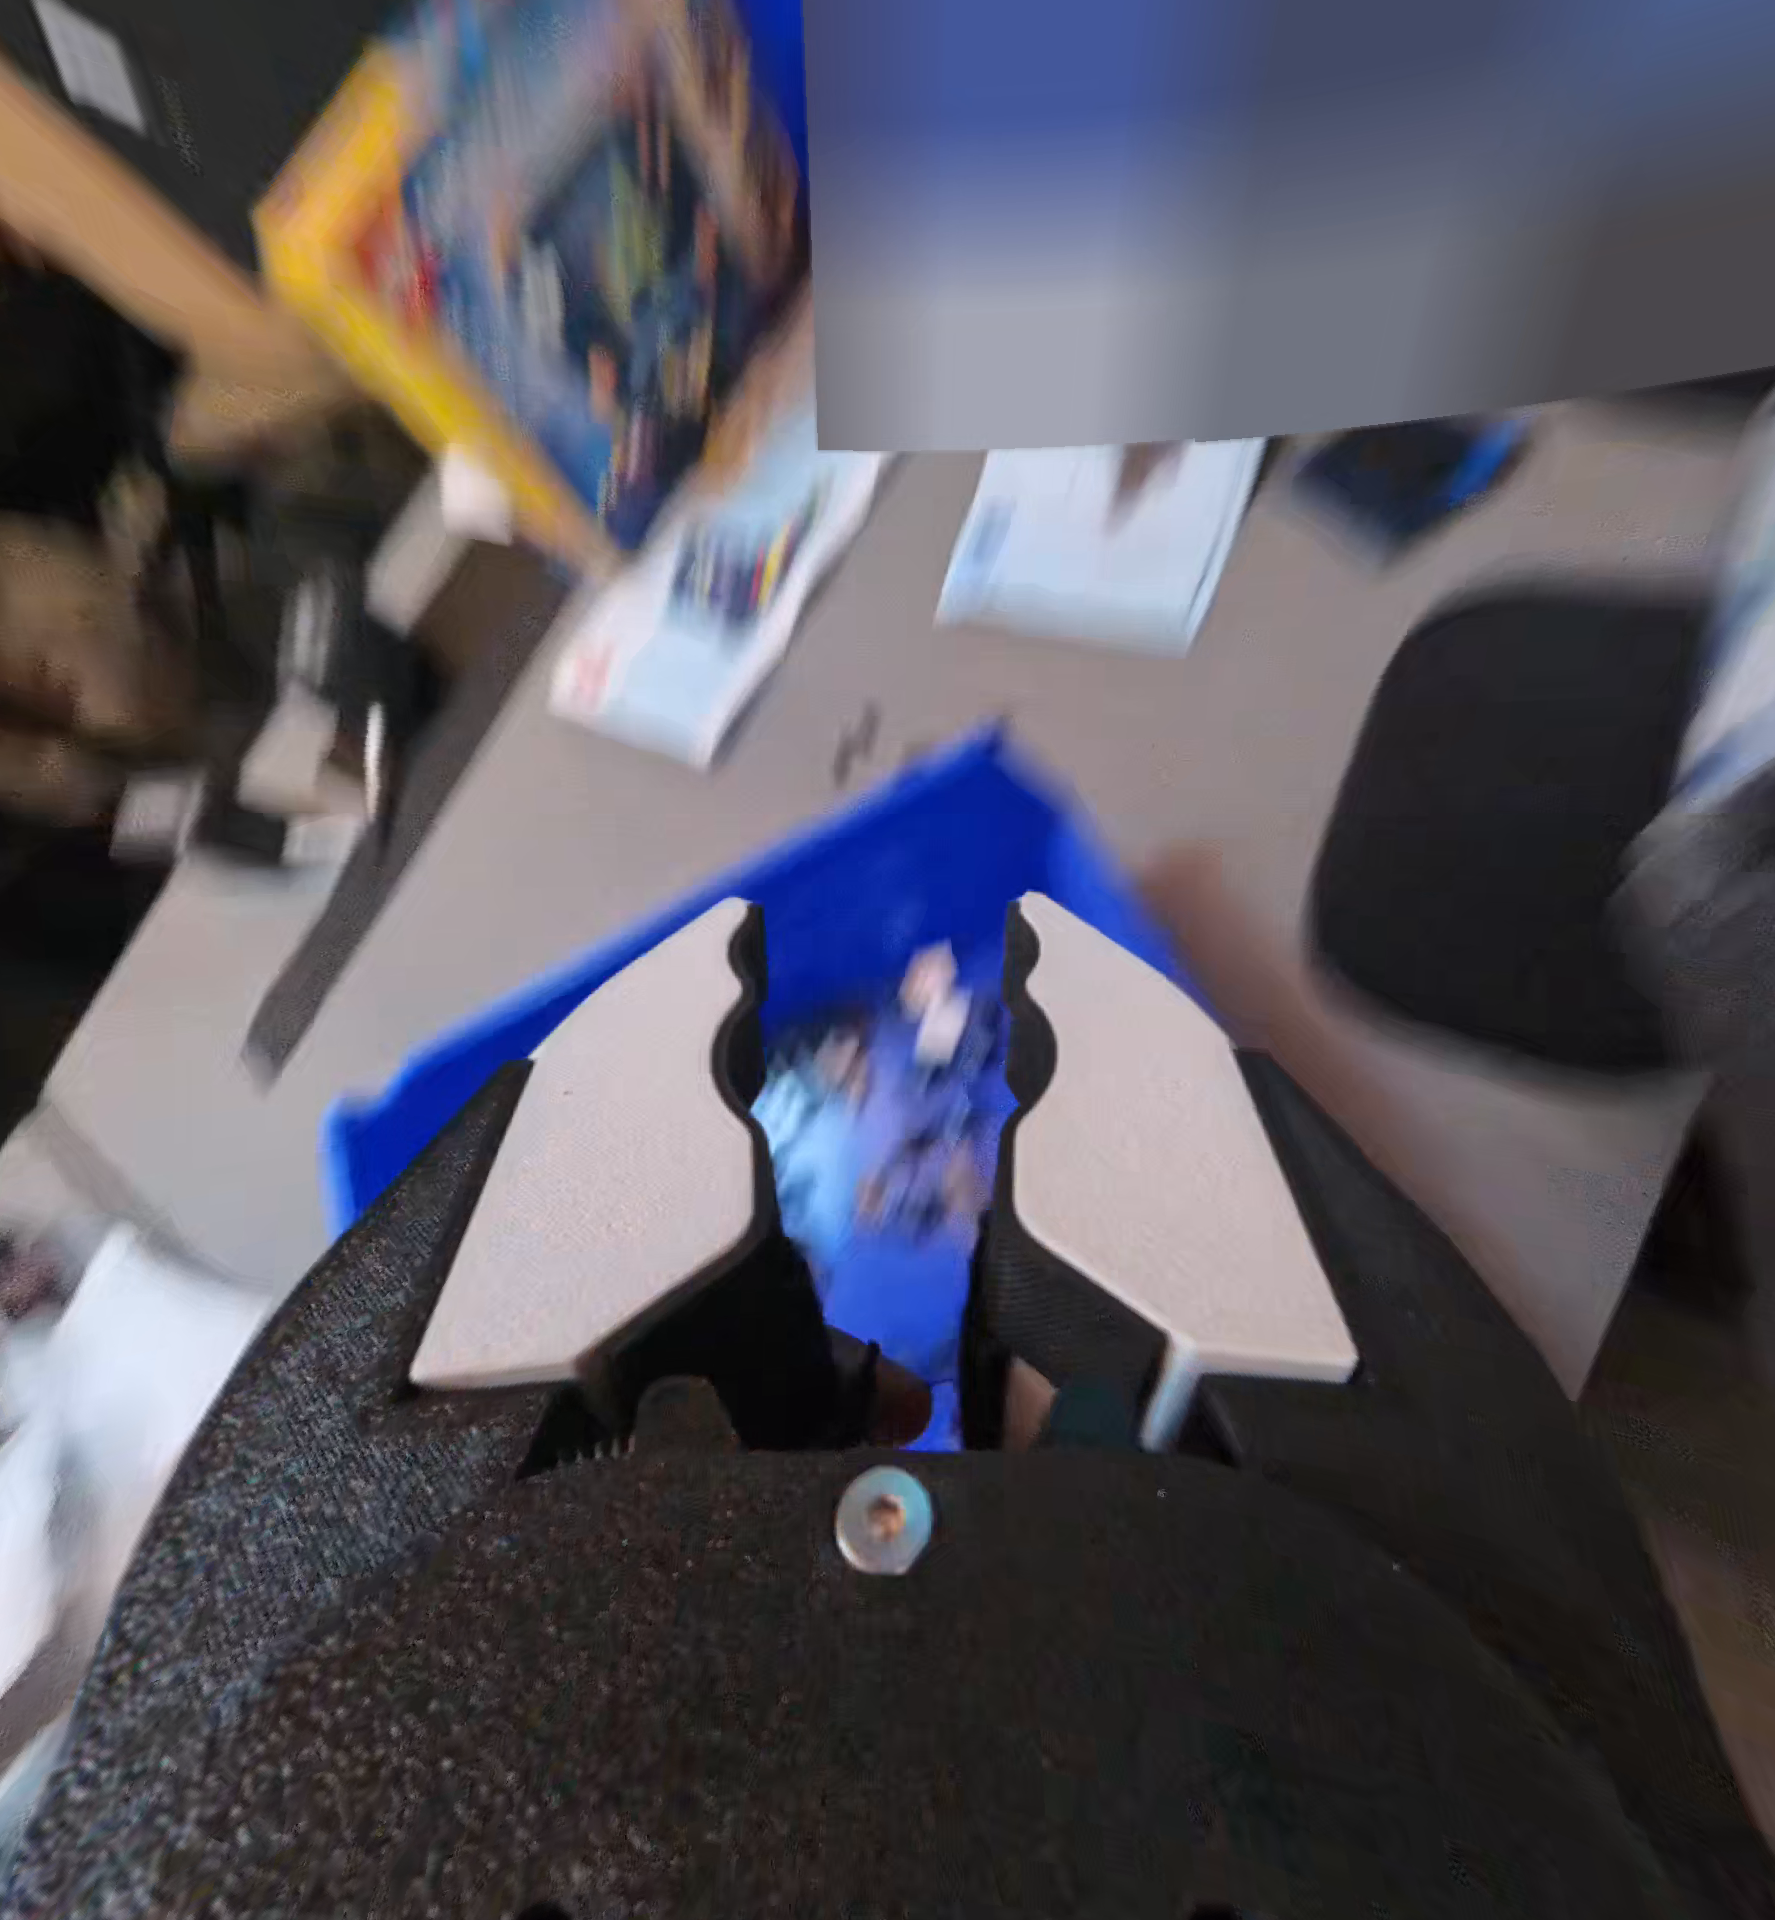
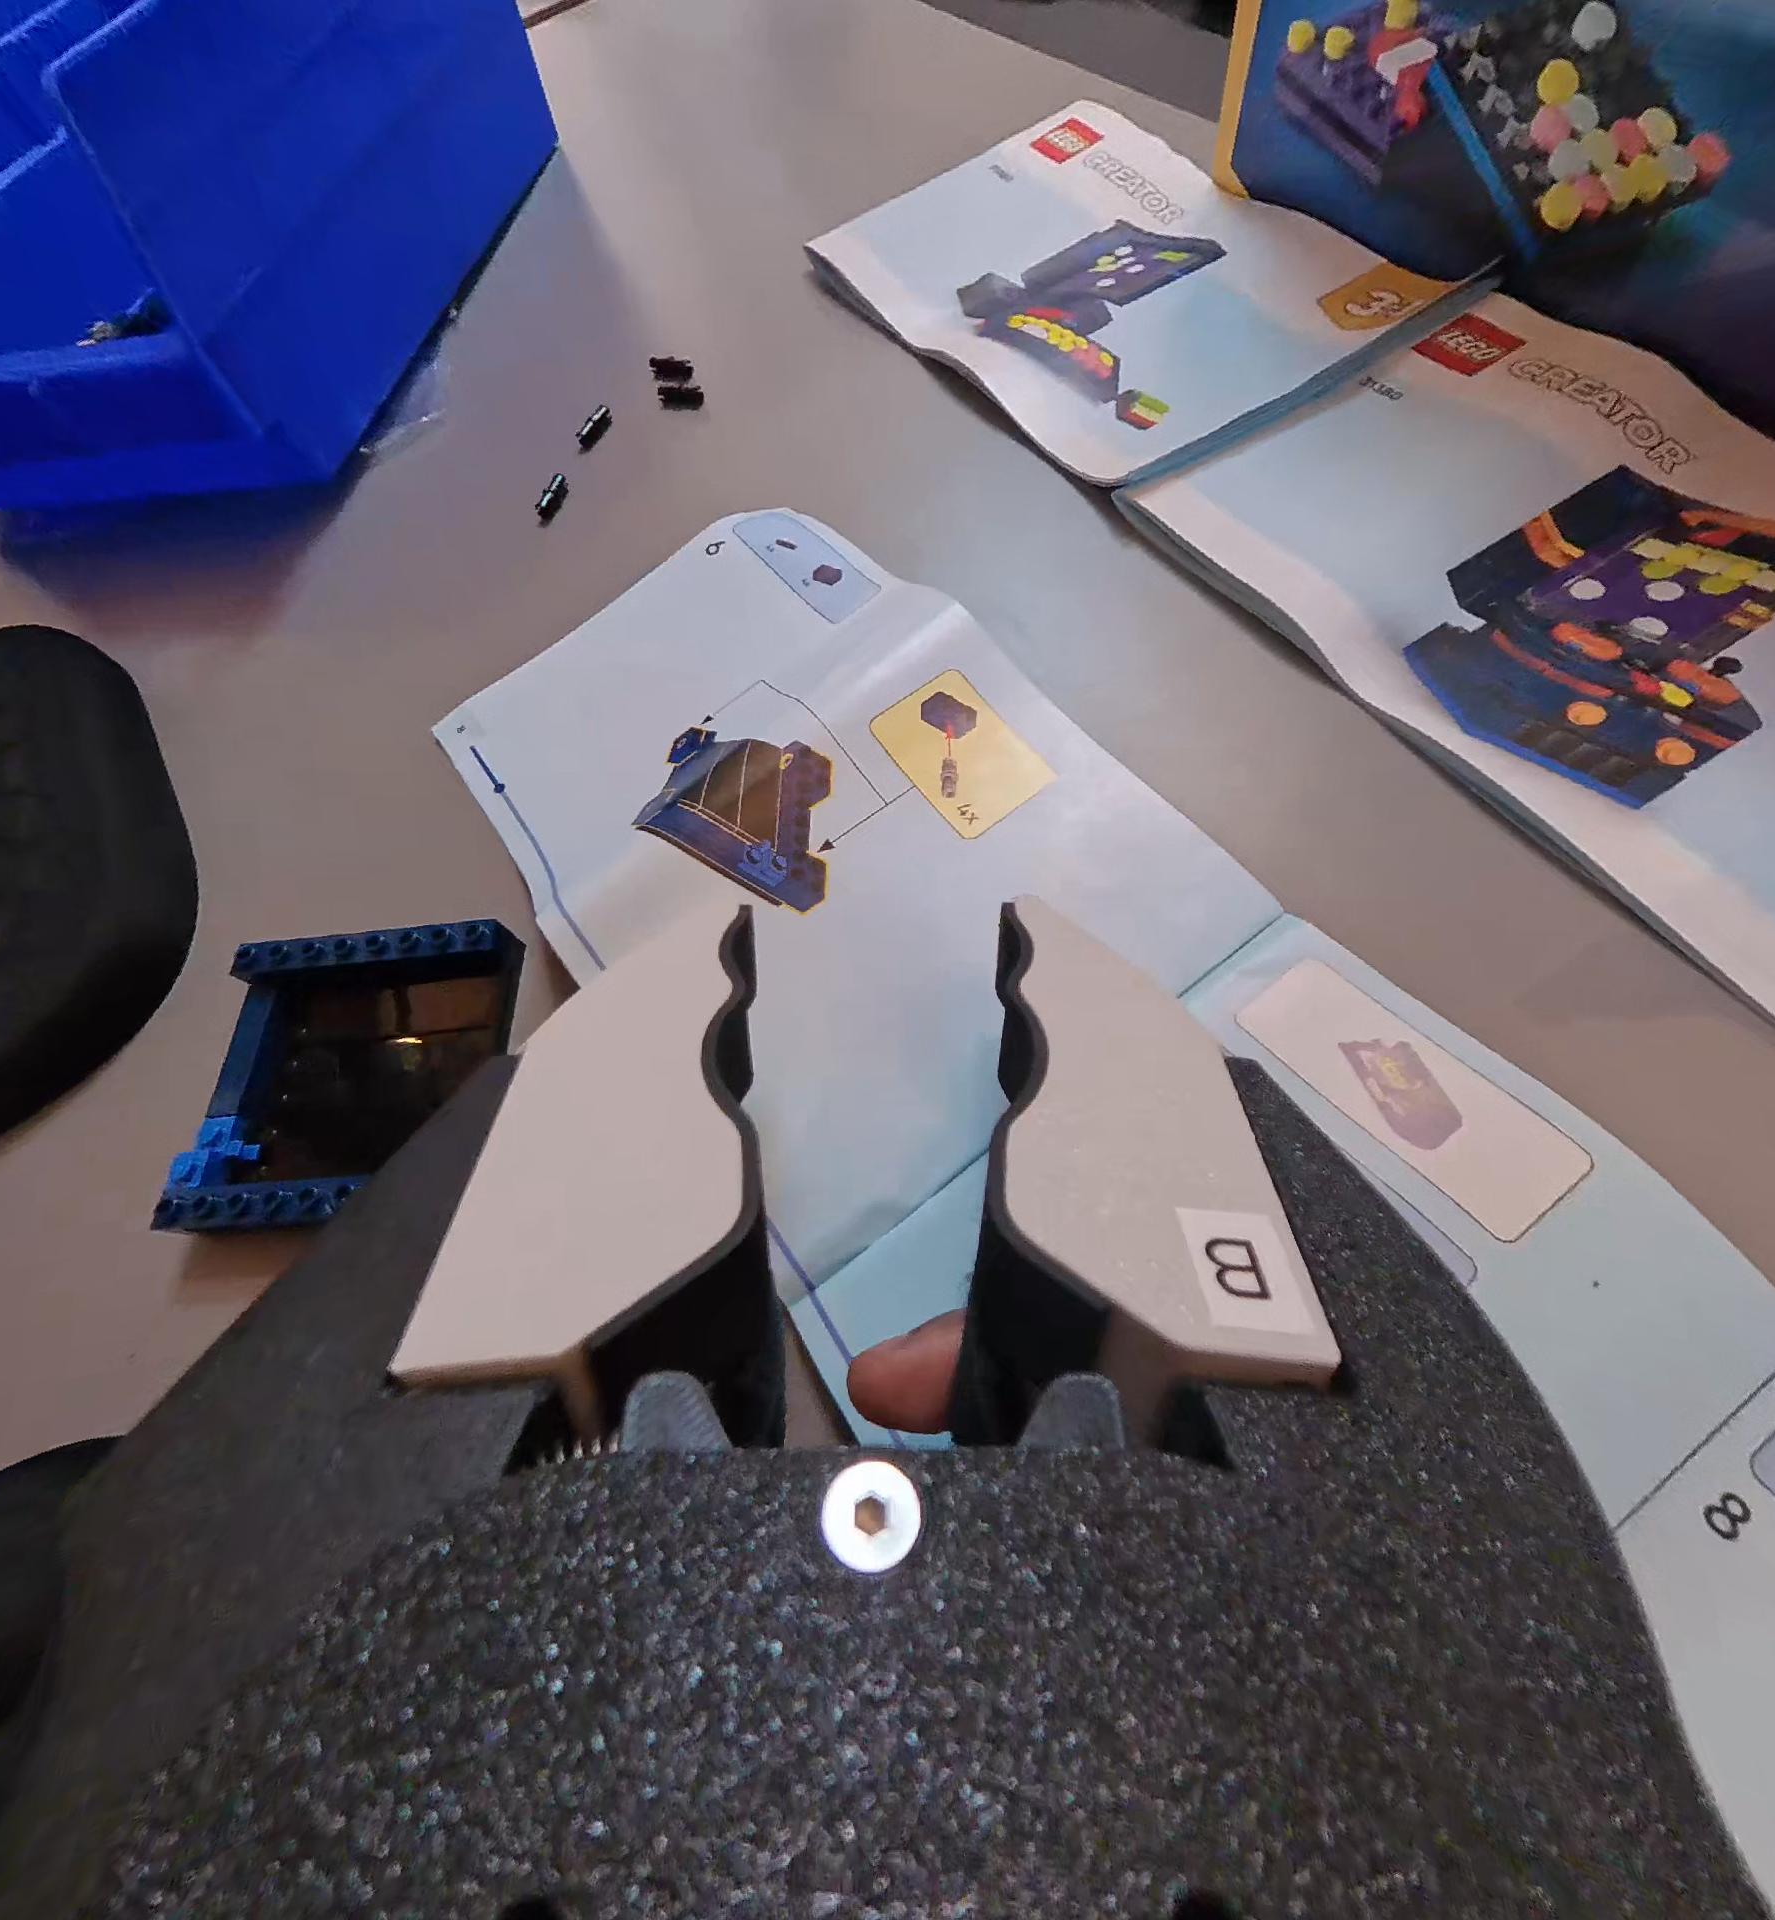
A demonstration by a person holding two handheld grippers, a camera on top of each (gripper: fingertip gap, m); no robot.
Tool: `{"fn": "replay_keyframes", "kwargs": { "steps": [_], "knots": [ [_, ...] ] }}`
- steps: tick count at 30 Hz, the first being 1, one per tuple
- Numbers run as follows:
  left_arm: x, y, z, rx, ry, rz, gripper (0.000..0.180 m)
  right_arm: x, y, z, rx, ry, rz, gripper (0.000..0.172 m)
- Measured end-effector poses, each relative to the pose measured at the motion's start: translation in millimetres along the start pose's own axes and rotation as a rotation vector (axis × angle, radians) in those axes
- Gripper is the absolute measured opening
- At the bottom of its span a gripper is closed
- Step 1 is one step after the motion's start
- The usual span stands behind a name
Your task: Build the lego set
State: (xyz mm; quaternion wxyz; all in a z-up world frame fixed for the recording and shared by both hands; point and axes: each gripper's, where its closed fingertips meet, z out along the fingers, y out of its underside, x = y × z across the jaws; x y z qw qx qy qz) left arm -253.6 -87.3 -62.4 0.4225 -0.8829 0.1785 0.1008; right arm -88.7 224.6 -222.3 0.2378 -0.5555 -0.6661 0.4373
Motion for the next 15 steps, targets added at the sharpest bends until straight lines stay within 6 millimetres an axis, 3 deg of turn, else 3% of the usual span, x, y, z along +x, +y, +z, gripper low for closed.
{"fn": "replay_keyframes", "kwargs": {
  "steps": [3,7,10,12,15],
  "knots": [
    [-41.0,91.1,-6.6,-0.432,0.052,0.107,0.043,-2.5,2.5,0.3,-0.015,-0.003,-0.036,0.046],
    [-69.2,168.1,8.6,-0.756,0.2,0.118,0.027,-2.8,3.4,-1.4,-0.006,-0.004,-0.051,0.046],
    [-91.9,227.6,2.9,-1.101,0.24,0.212,0.022,4.0,1.2,-6.3,0.023,0.023,-0.031,0.045],
    [-93.4,249.7,0.4,-1.216,0.275,0.217,0.022,8.1,1.3,-9.5,0.035,0.043,-0.032,0.045],
    [-82.2,260.3,9.7,-1.228,0.331,0.182,0.026,12.8,3.4,-12.8,0.036,0.063,-0.03,0.044]
  ]
}}
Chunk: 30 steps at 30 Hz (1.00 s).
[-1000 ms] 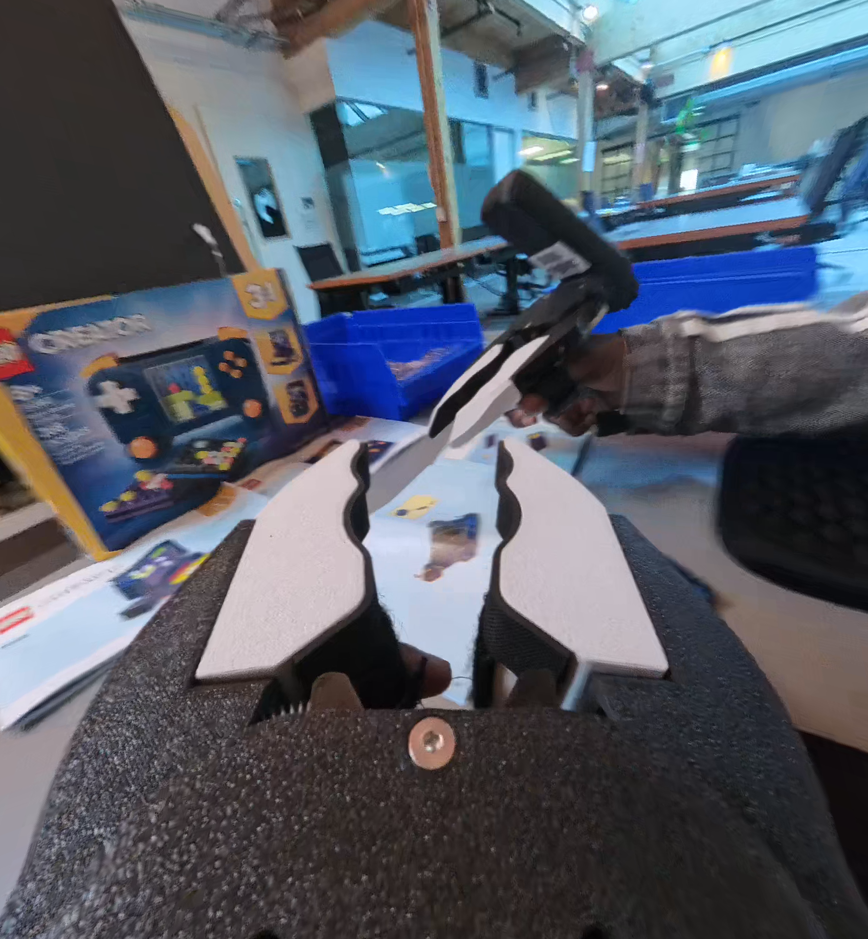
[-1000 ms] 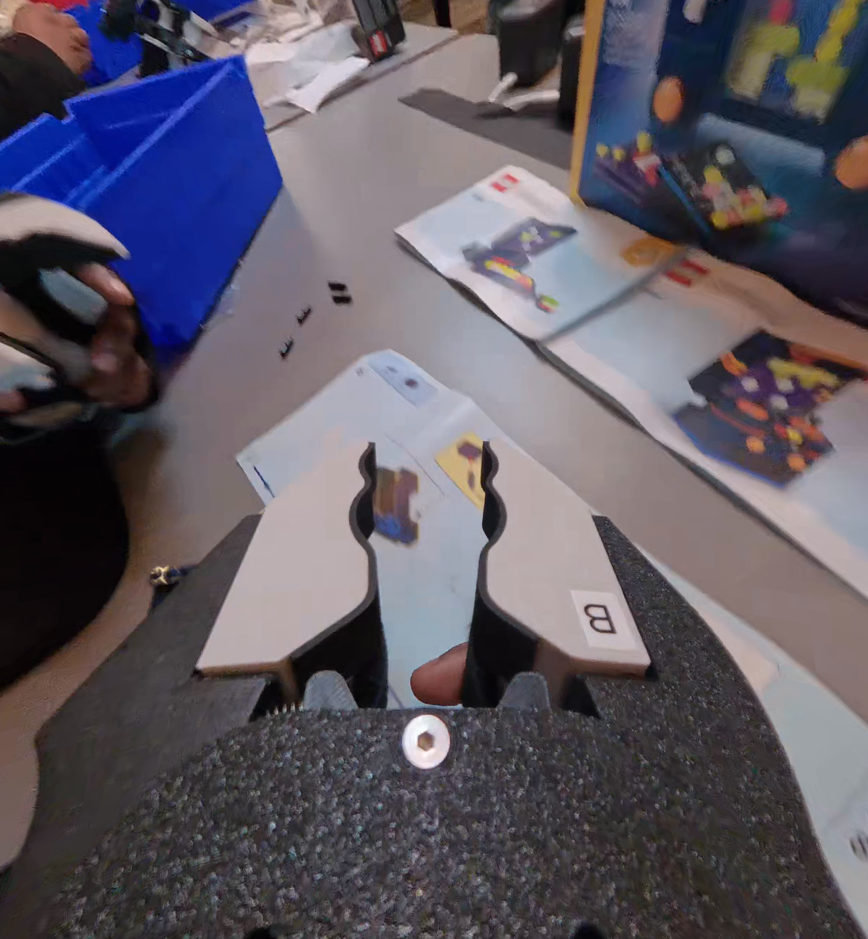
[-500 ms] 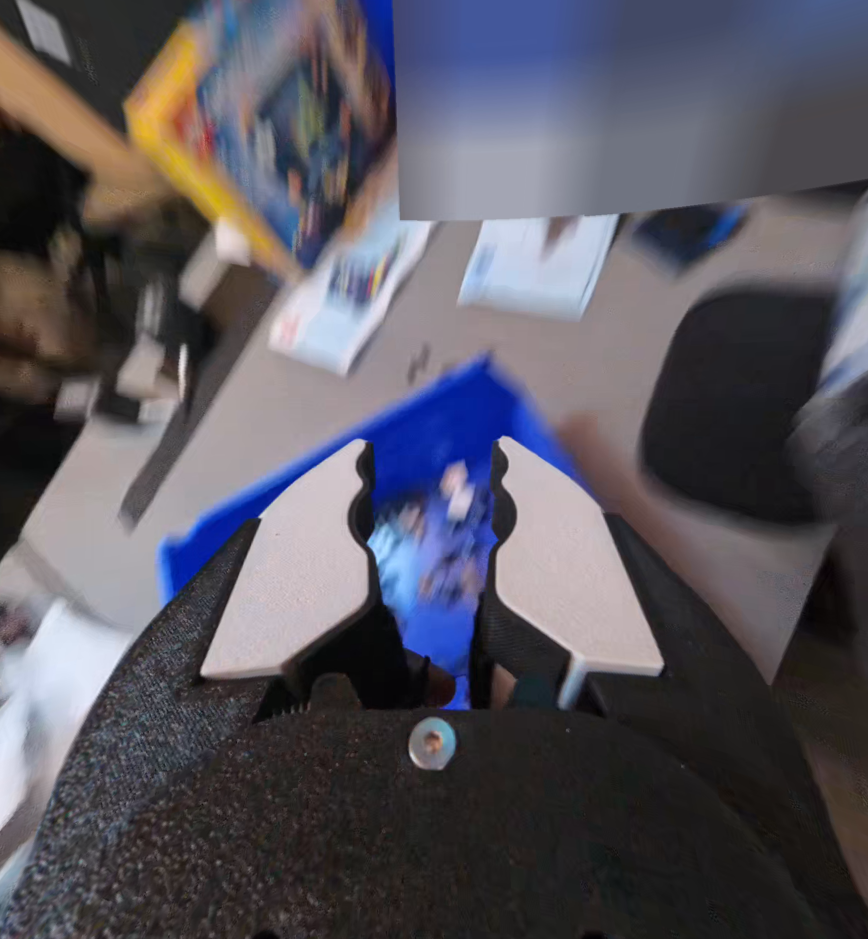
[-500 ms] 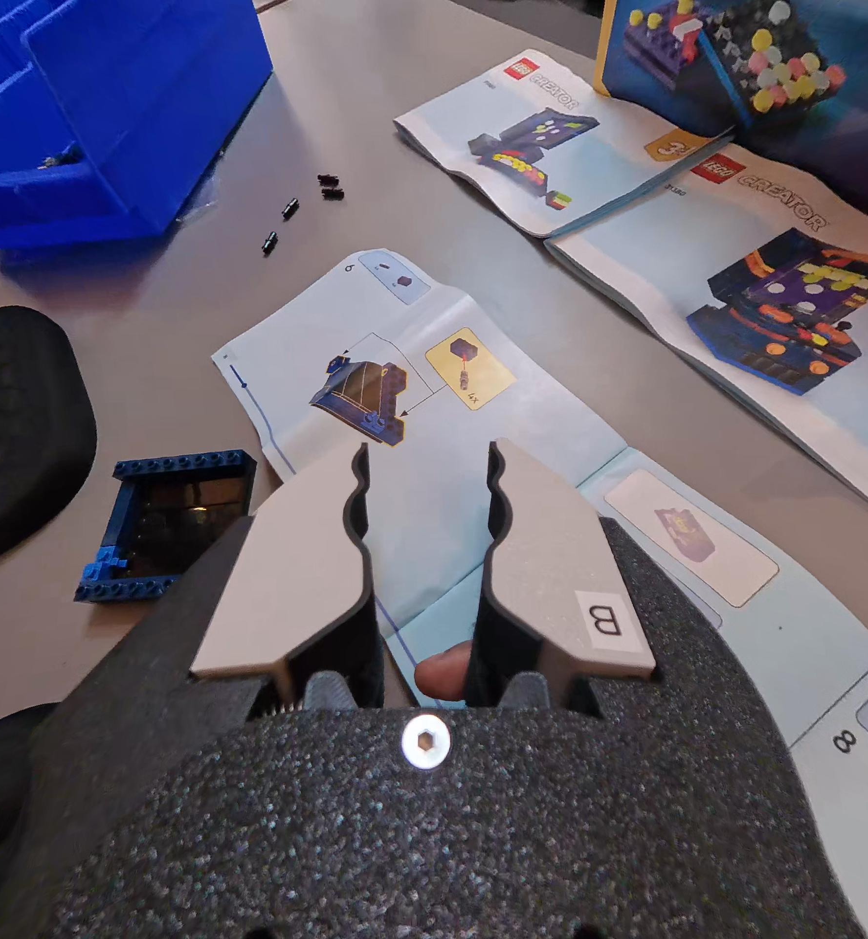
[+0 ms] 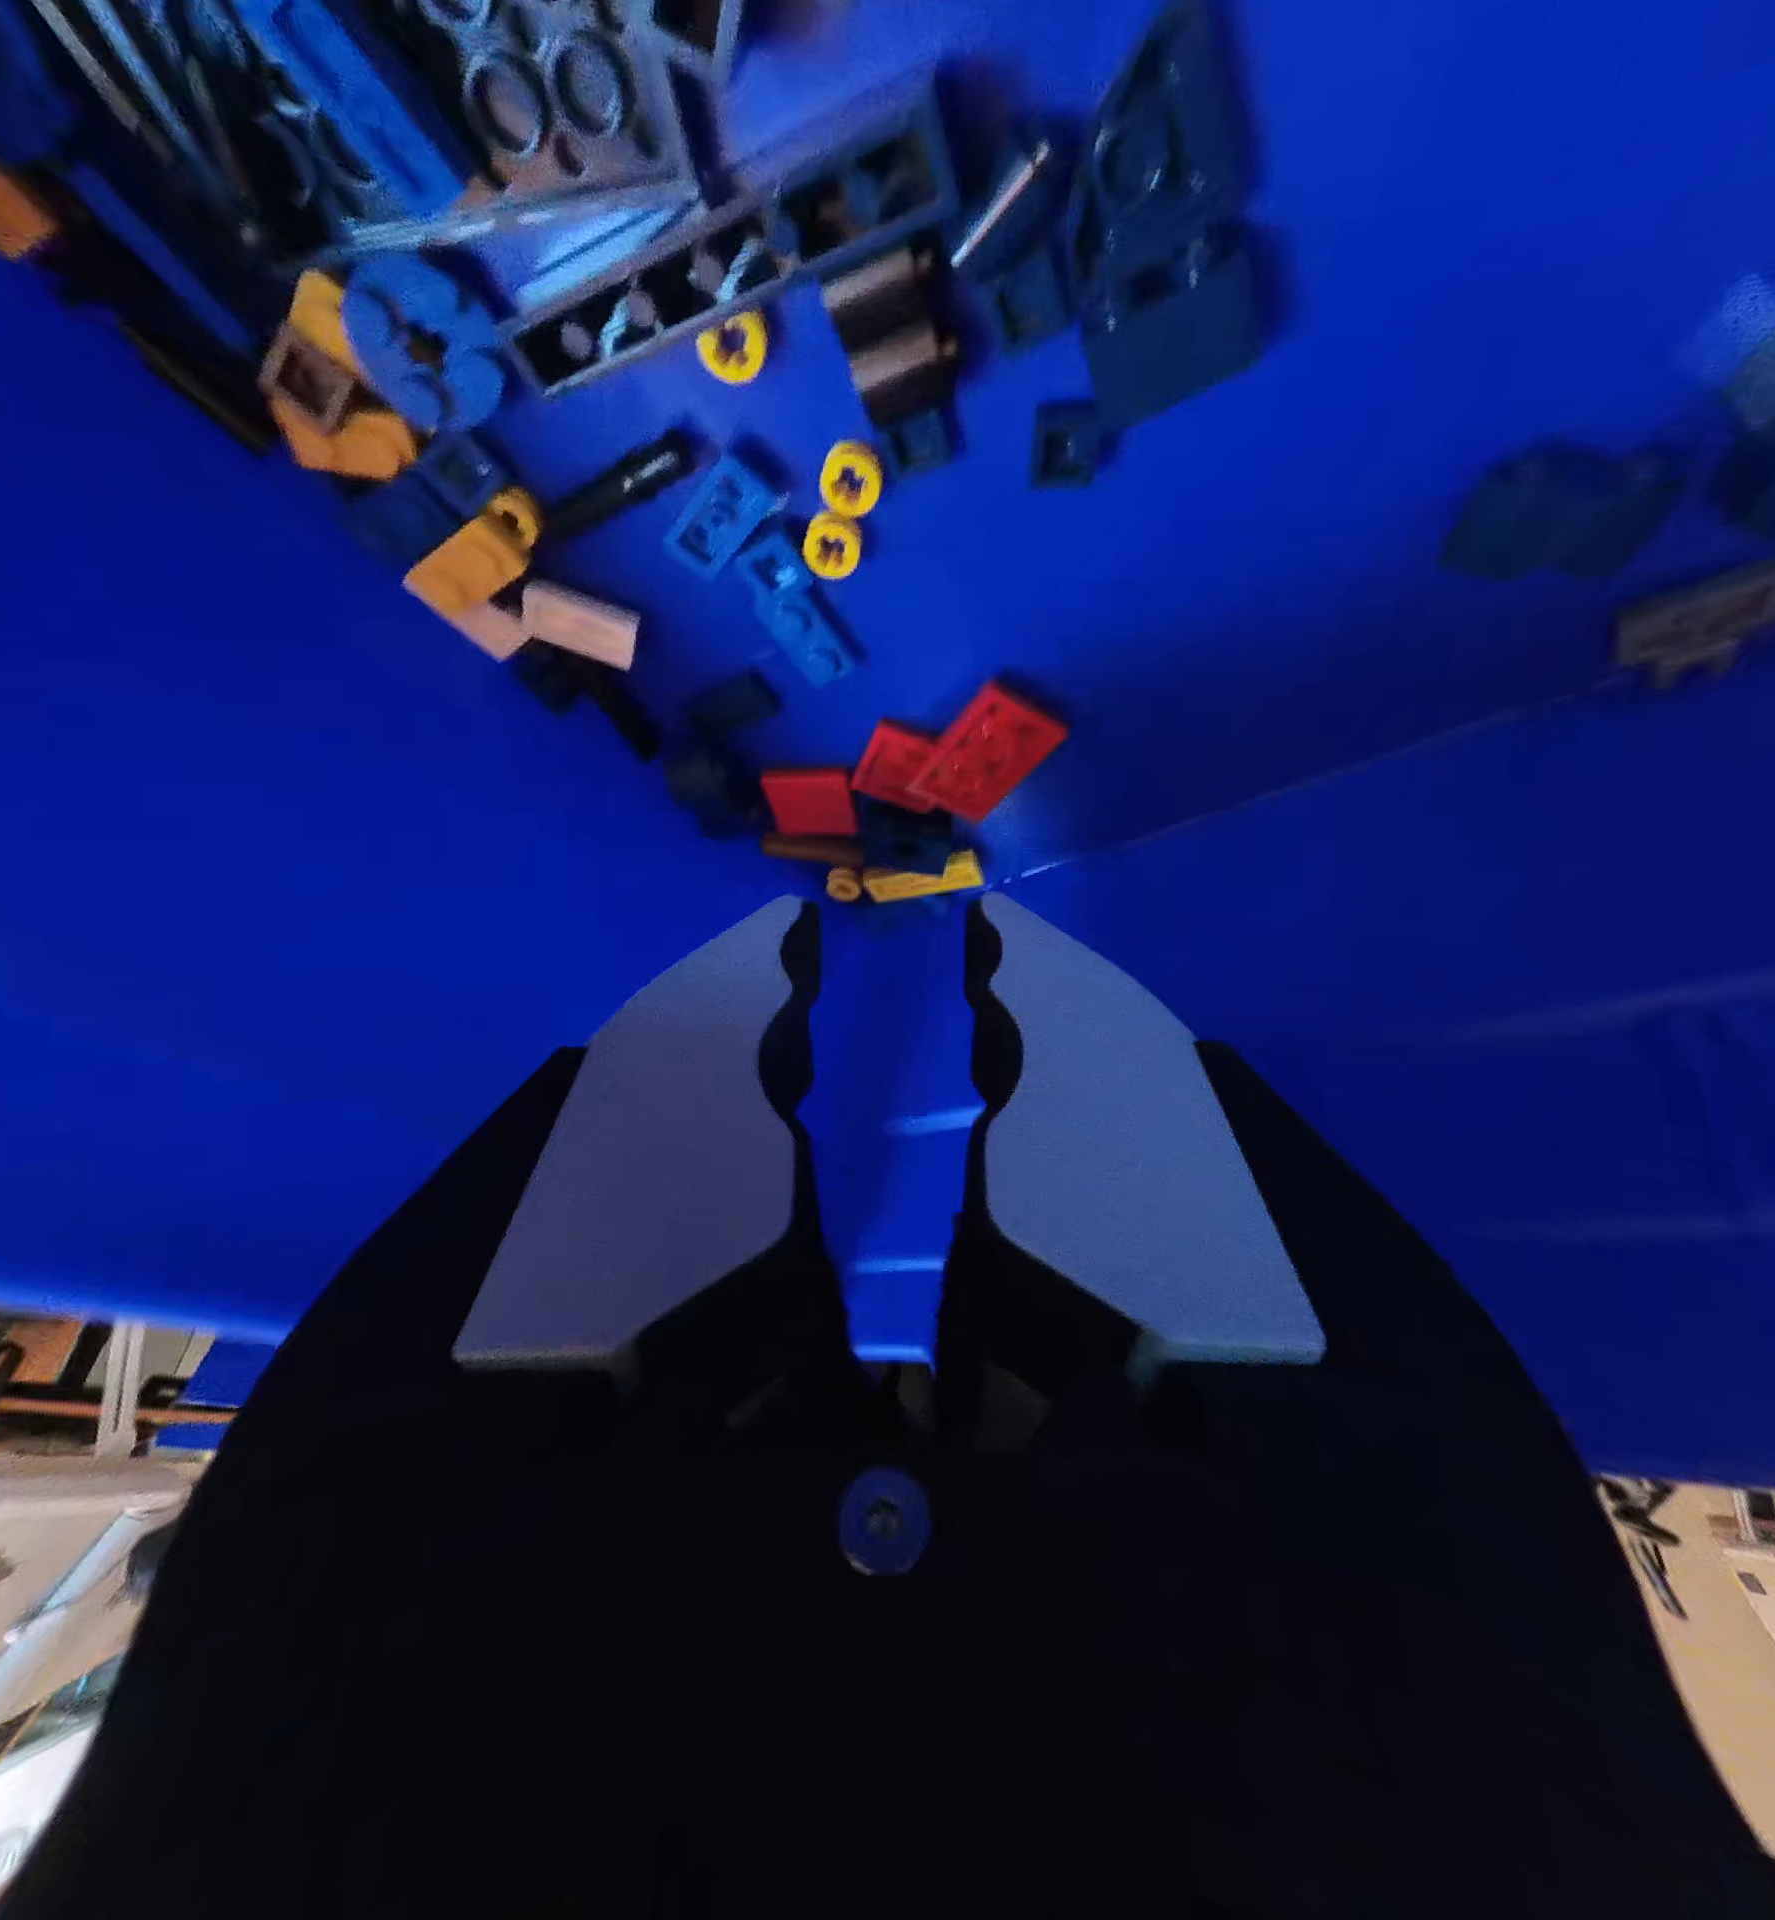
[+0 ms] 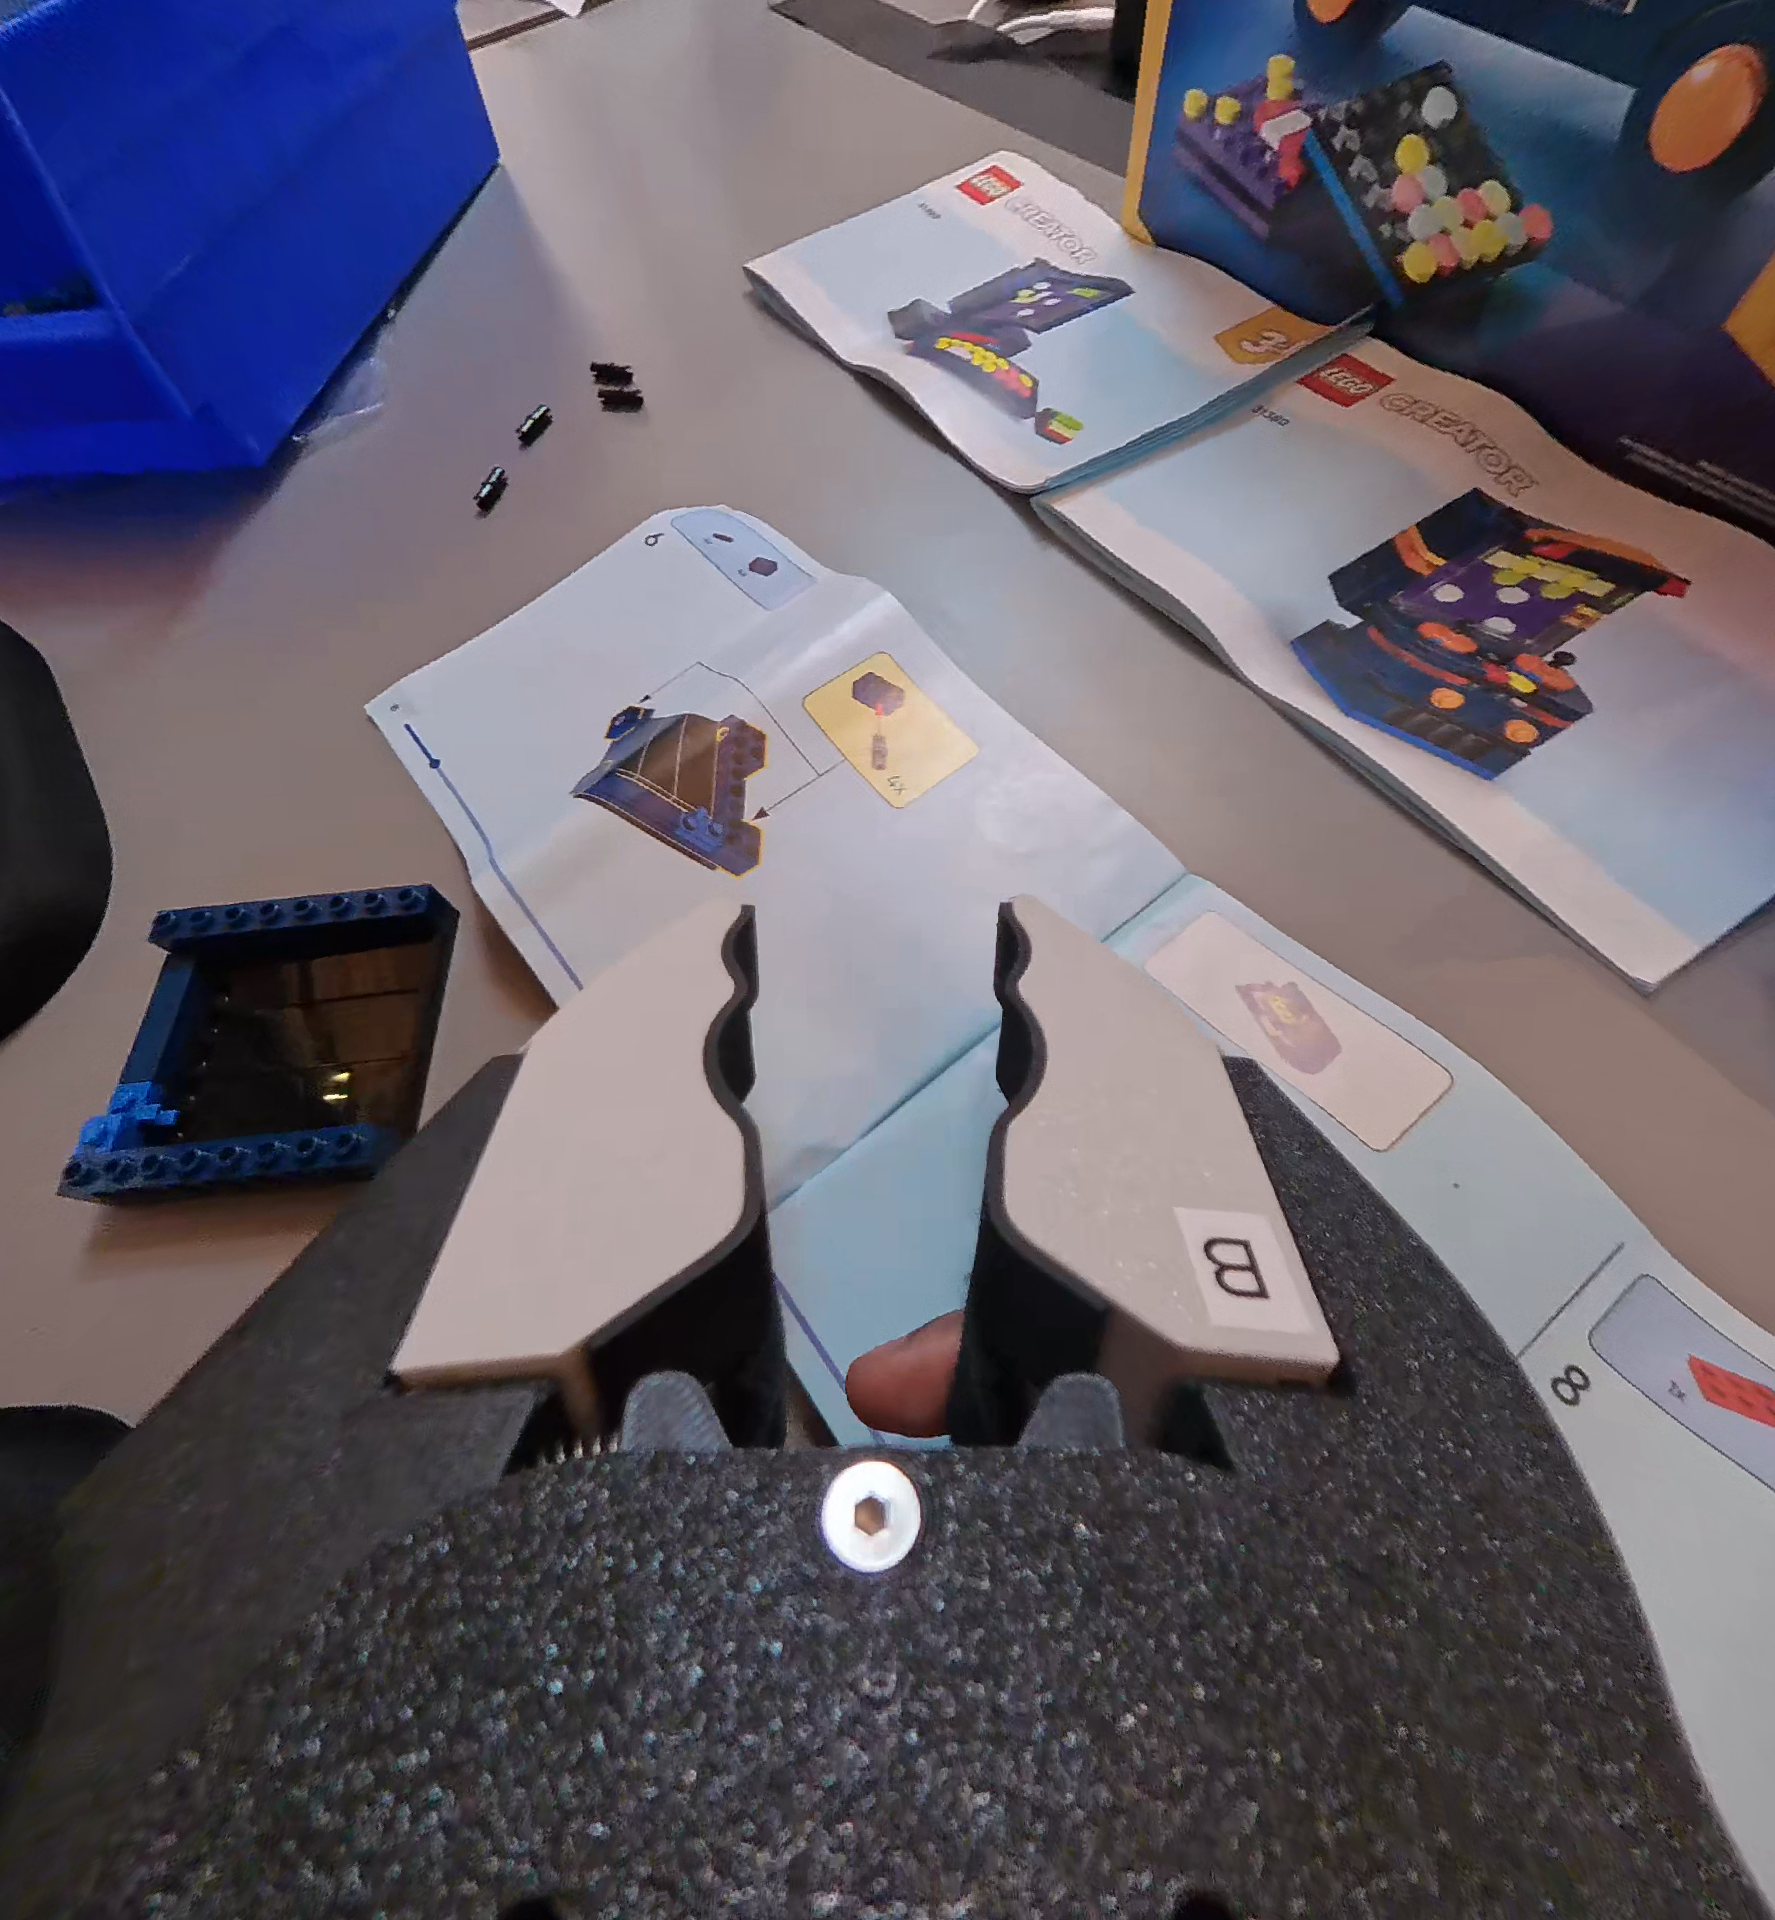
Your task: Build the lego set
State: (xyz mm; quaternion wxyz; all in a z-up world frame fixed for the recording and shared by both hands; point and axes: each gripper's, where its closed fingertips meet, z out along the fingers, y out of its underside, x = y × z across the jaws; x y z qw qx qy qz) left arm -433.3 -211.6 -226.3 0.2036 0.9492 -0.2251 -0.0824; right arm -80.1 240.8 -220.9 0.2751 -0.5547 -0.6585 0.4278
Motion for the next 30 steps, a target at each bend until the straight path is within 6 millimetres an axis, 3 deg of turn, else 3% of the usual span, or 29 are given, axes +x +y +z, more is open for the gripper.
{"fn": "replay_keyframes", "kwargs": {
  "steps": [5,8,21,26,30],
  "knots": [
    [1.5,6.8,13.6,-0.07,0.011,0.05,0.031,0.1,2.1,0.4,-0.017,0.013,-0.023,0.043],
    [5.4,-2.3,18.9,-0.007,0.024,0.069,0.028,-1.1,5.5,2.2,-0.043,0.021,-0.056,0.043],
    [4.4,-2.0,18.5,-0.002,-0.001,0.065,0.016,-0.3,11.2,5.1,-0.079,0.029,-0.066,0.043],
    [-10.2,1.4,-10.6,0.078,-0.149,-0.055,0.016,-1.1,11.8,5.8,-0.085,0.03,-0.074,0.043],
    [-17.0,-24.4,-68.8,0.438,-0.356,-0.304,0.016,-0.8,11.1,5.5,-0.082,0.034,-0.076,0.043]
  ]
}}
